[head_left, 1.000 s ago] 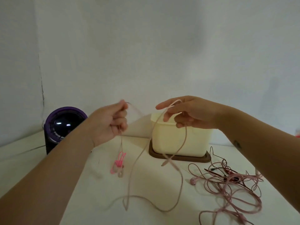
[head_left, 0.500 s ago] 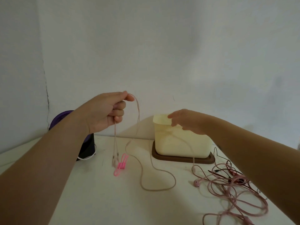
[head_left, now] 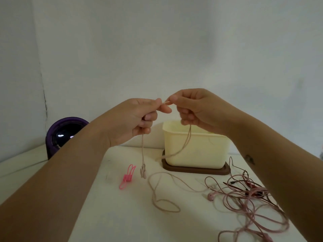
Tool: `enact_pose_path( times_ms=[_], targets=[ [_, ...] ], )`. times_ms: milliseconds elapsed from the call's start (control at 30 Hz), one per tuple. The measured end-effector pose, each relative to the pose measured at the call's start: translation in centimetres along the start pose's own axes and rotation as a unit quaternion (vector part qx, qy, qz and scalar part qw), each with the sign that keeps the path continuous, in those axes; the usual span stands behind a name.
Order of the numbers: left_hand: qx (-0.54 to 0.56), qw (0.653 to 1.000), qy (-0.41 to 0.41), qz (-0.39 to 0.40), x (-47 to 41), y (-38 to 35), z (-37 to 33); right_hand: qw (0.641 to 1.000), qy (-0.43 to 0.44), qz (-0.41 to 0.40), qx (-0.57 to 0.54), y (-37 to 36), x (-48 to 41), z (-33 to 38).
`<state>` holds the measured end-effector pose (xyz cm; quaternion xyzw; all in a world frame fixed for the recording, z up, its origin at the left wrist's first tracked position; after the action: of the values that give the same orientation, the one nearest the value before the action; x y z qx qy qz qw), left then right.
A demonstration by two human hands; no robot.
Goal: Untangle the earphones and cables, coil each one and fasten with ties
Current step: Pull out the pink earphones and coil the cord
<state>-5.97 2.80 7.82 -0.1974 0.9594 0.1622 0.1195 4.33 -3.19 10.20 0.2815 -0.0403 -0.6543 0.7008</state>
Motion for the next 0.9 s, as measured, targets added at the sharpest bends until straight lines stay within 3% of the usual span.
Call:
enact_pose_path(
  times_ms=[200,400,600,800,900],
  targets=[
    [0.148,0.987,0.022,0.061,-0.8,-1.5,2.1,0.987,0.007,-0.157,0.036,5.0,0.4,-1.8],
    [0.224,0.97,0.005,0.096,-2.3,-2.9,2.9,0.966,-0.059,-0.25,-0.033,7.0,-0.6,-9.9],
    [0.242,0.968,-0.024,0.056,-4.2,-2.6,2.7,0.963,-0.086,-0.255,0.024,5.5,-2.2,-13.3],
    [0.182,0.98,-0.033,0.072,-5.8,-2.7,2.0,0.968,0.049,-0.248,0.01,5.0,-2.3,-6.5],
    [0.181,0.979,-0.035,0.087,-6.3,-3.3,2.3,0.979,0.086,-0.176,-0.06,3.8,-2.1,-4.6]
  ],
)
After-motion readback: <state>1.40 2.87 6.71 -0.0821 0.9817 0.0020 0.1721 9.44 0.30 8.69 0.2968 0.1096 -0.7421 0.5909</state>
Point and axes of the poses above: each hand's wrist, its own x-axis away from the middle knuckle, its own y-axis out of the back of the hand, z = x × y, the point moved 8 cm from there along -x, towards the middle knuckle, and after that the axes turned 12 degrees about z, right-handed, at the moved point
